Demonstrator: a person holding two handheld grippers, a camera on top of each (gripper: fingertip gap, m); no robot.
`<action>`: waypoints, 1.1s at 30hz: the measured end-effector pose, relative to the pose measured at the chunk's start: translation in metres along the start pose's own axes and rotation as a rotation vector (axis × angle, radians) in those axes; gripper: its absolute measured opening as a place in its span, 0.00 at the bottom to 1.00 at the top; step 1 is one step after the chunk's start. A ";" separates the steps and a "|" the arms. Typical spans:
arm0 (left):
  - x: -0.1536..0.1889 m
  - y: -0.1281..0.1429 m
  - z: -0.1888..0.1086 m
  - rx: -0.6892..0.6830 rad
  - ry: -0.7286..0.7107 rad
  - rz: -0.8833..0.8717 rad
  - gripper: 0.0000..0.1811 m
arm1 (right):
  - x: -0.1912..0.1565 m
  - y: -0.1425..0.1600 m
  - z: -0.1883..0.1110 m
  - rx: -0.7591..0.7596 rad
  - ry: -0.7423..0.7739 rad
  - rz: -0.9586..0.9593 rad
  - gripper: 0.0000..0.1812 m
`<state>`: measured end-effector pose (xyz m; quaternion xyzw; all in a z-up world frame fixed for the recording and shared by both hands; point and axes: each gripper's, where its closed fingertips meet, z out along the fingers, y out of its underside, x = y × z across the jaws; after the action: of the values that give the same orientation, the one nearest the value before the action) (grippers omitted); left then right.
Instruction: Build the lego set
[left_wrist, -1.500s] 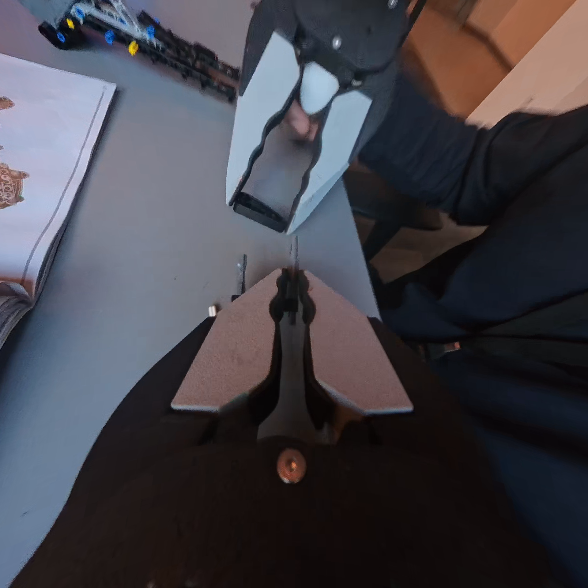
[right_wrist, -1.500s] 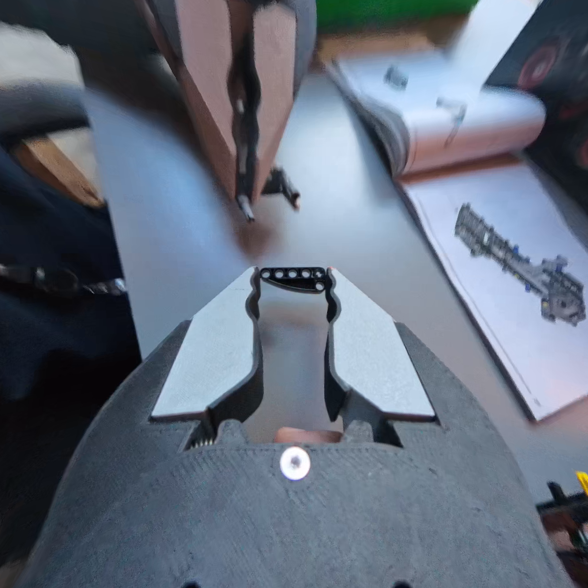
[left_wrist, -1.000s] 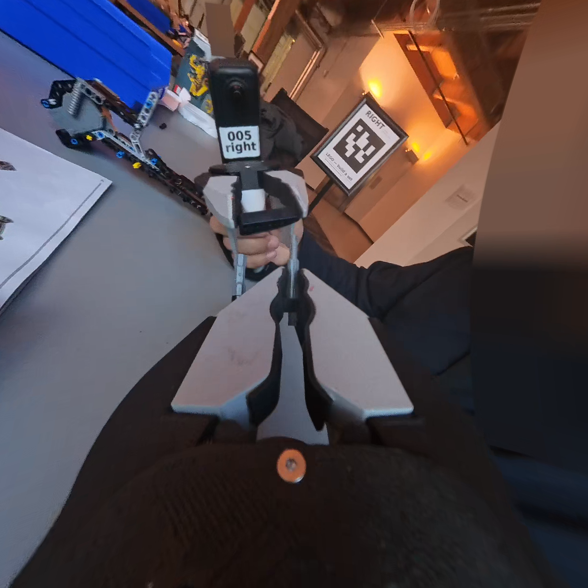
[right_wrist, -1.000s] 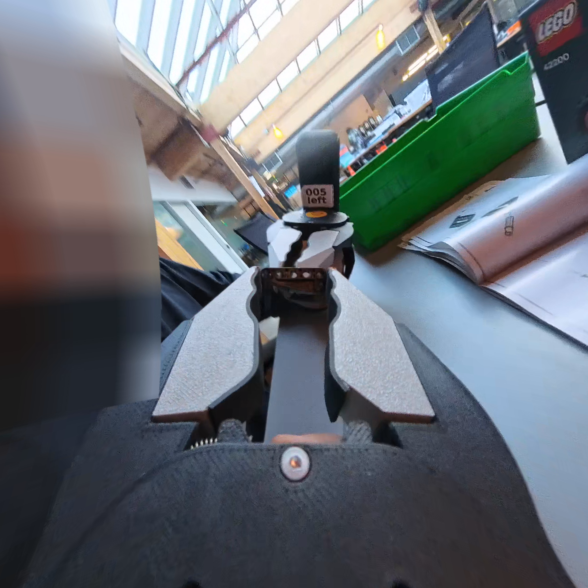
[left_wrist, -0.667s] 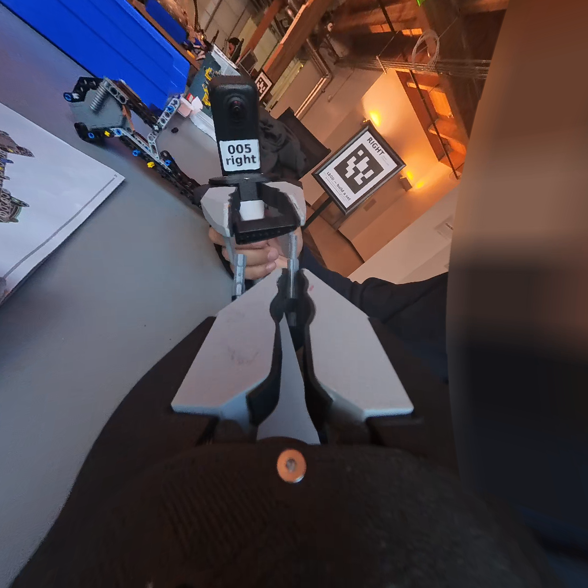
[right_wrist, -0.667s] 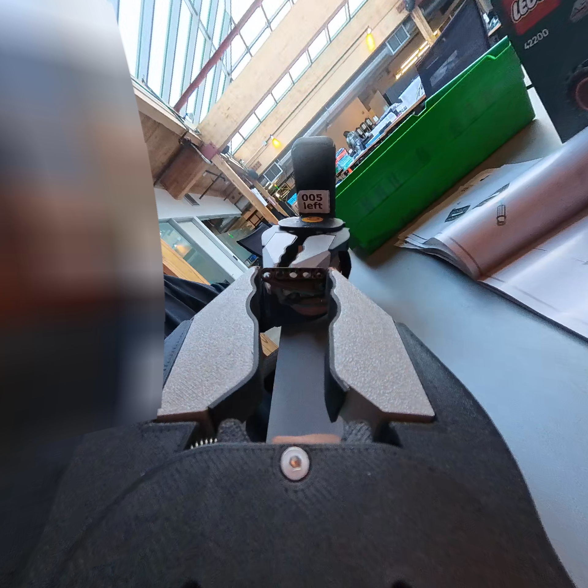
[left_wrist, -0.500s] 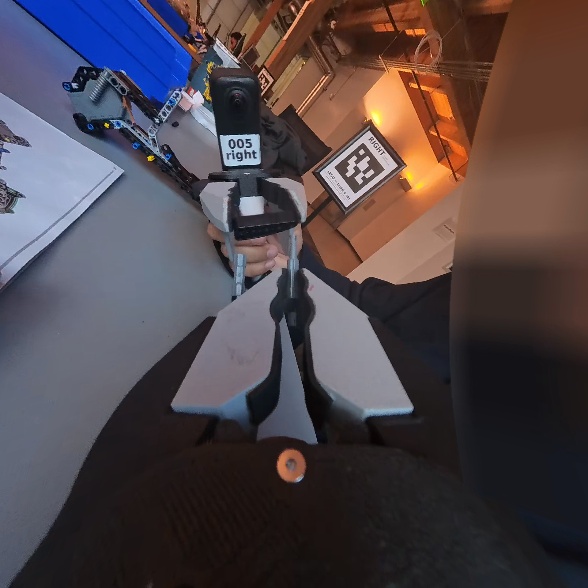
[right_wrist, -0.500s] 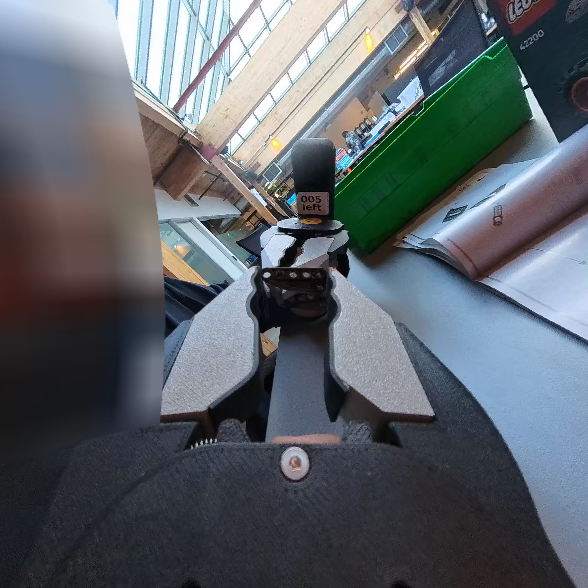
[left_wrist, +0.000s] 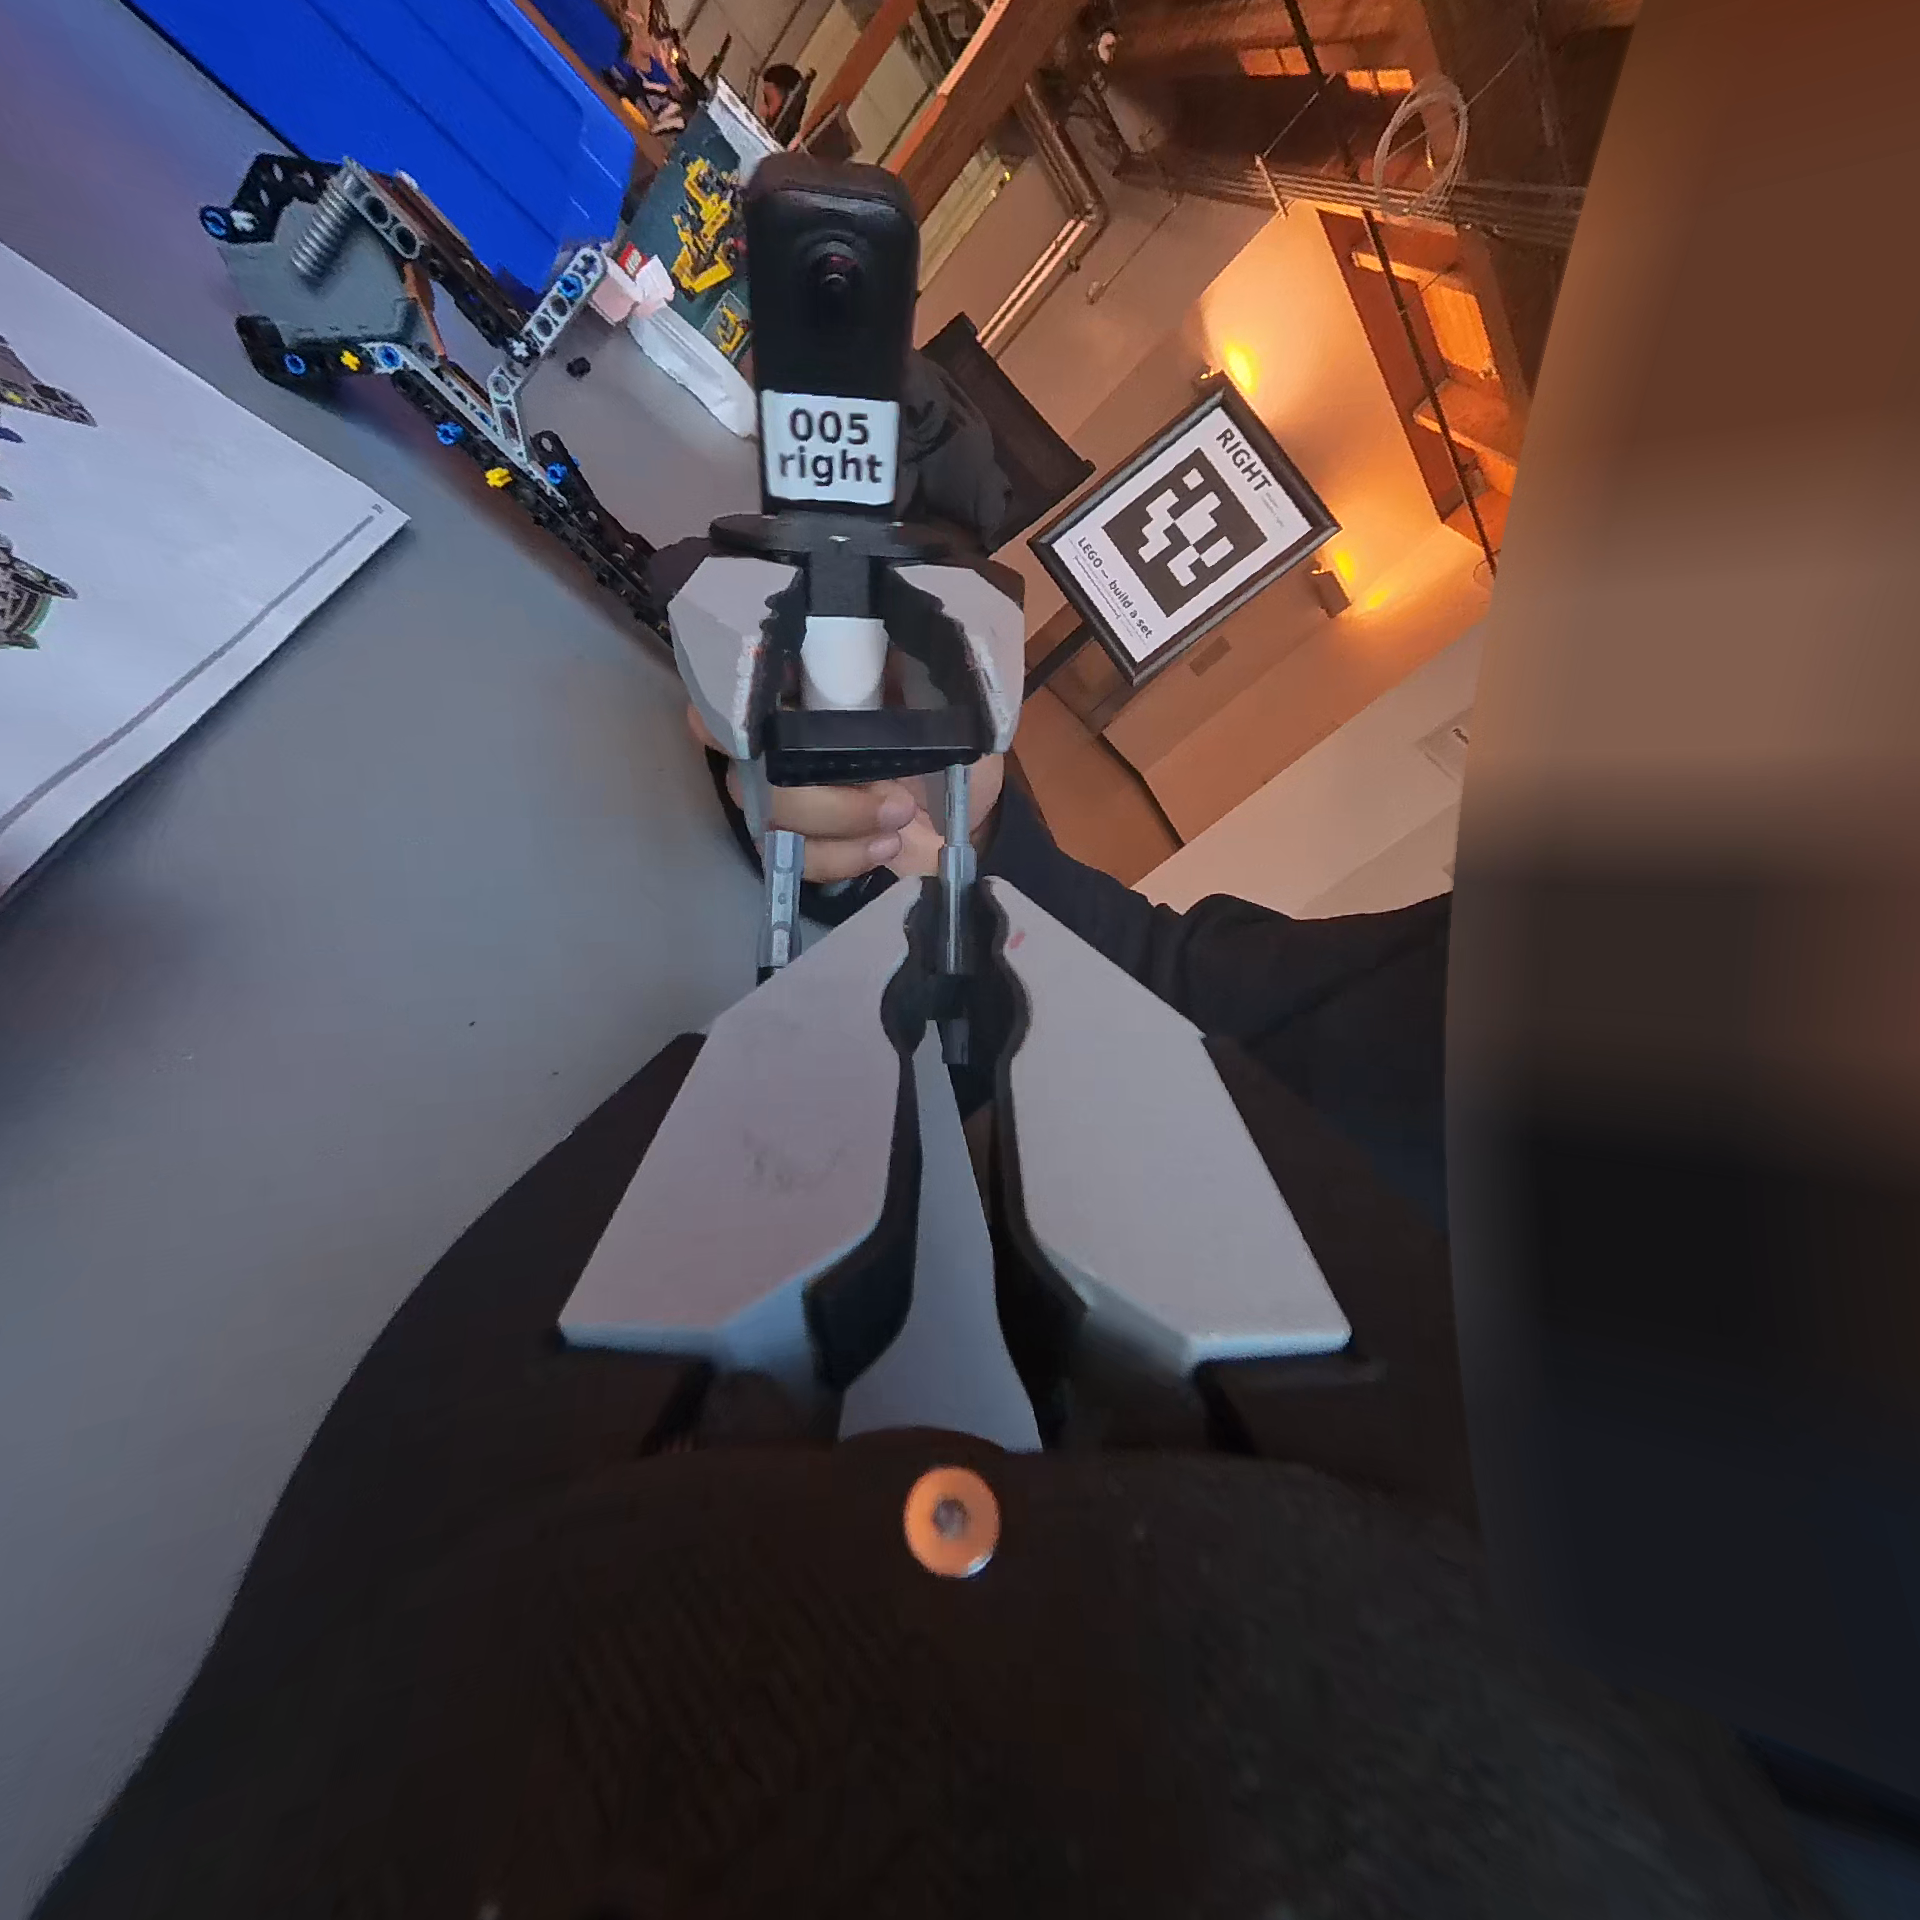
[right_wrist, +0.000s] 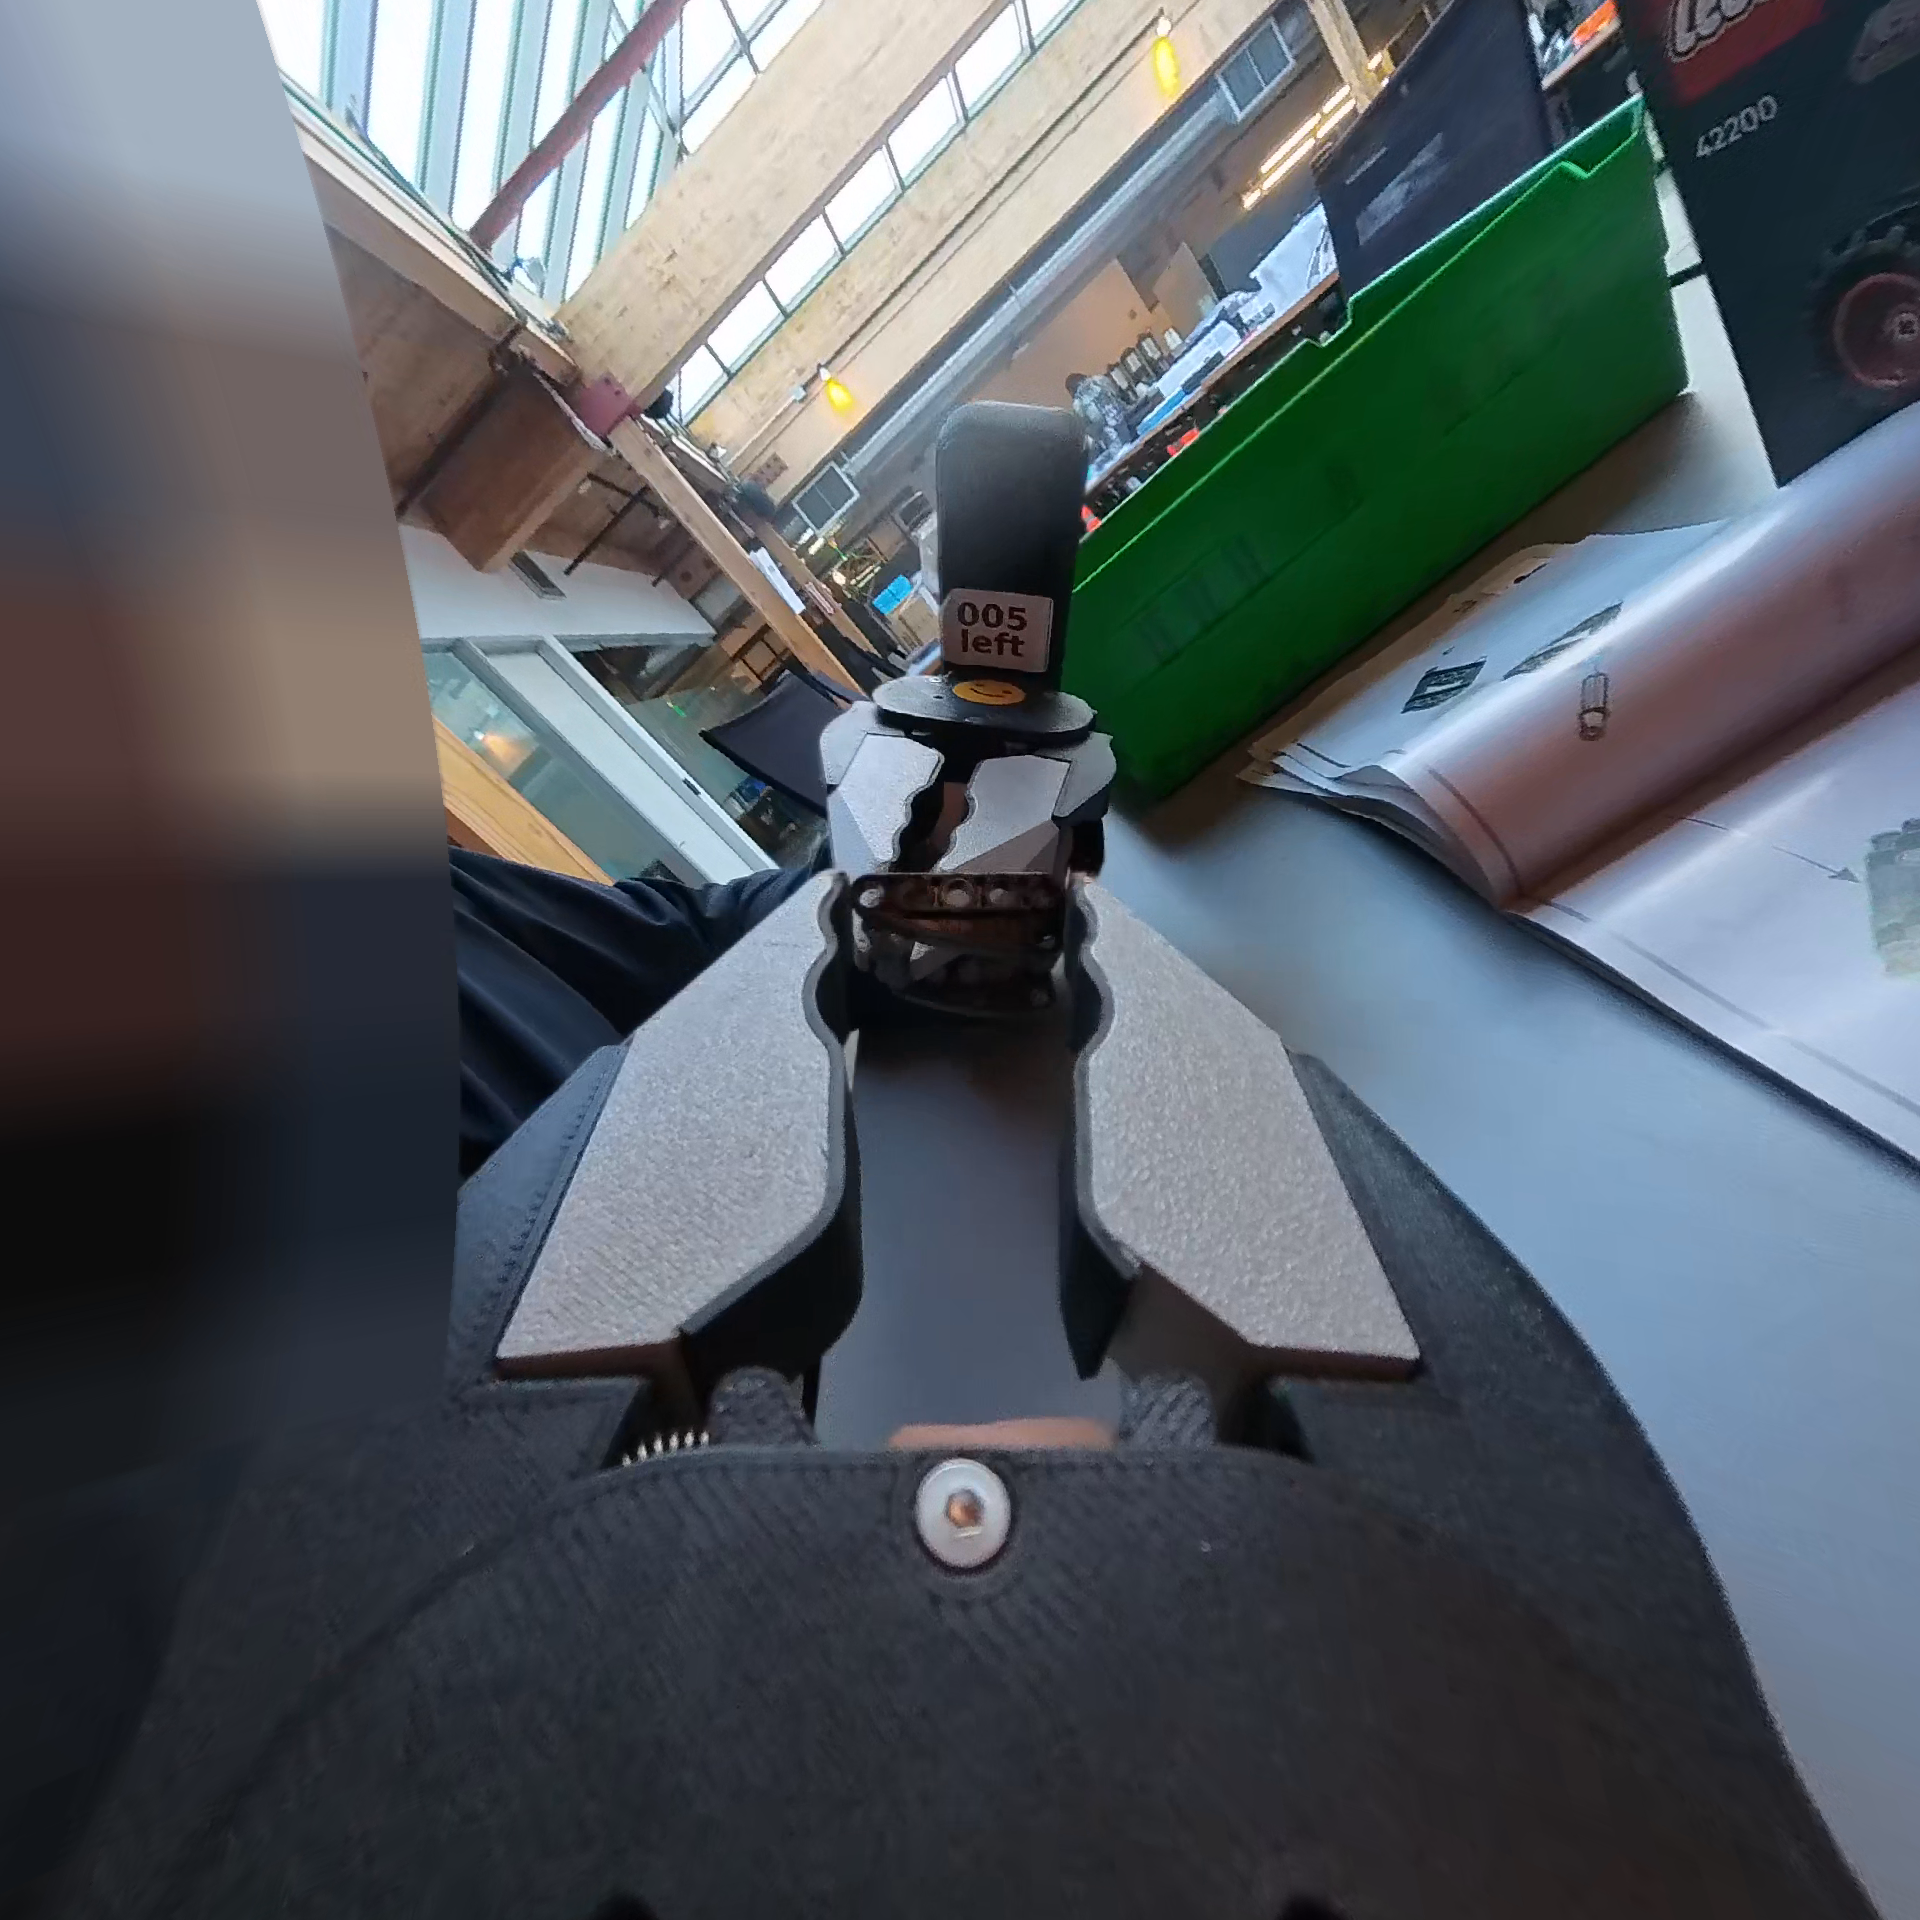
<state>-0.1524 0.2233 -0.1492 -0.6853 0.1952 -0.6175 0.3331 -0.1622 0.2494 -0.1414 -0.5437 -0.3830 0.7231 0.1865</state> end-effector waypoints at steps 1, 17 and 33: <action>0.000 0.000 0.000 0.002 0.000 -0.001 0.01 | 0.001 0.000 0.000 -0.003 0.007 -0.006 0.20; -0.002 -0.003 -0.001 0.026 0.004 -0.013 0.01 | 0.001 0.000 -0.002 -0.007 0.005 -0.005 0.20; -0.008 0.005 0.001 -0.011 -0.029 -0.013 0.01 | 0.007 0.006 -0.003 -0.079 0.101 -0.106 0.20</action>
<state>-0.1519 0.2252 -0.1580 -0.6971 0.1893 -0.6087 0.3281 -0.1606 0.2510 -0.1509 -0.5654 -0.4295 0.6683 0.2220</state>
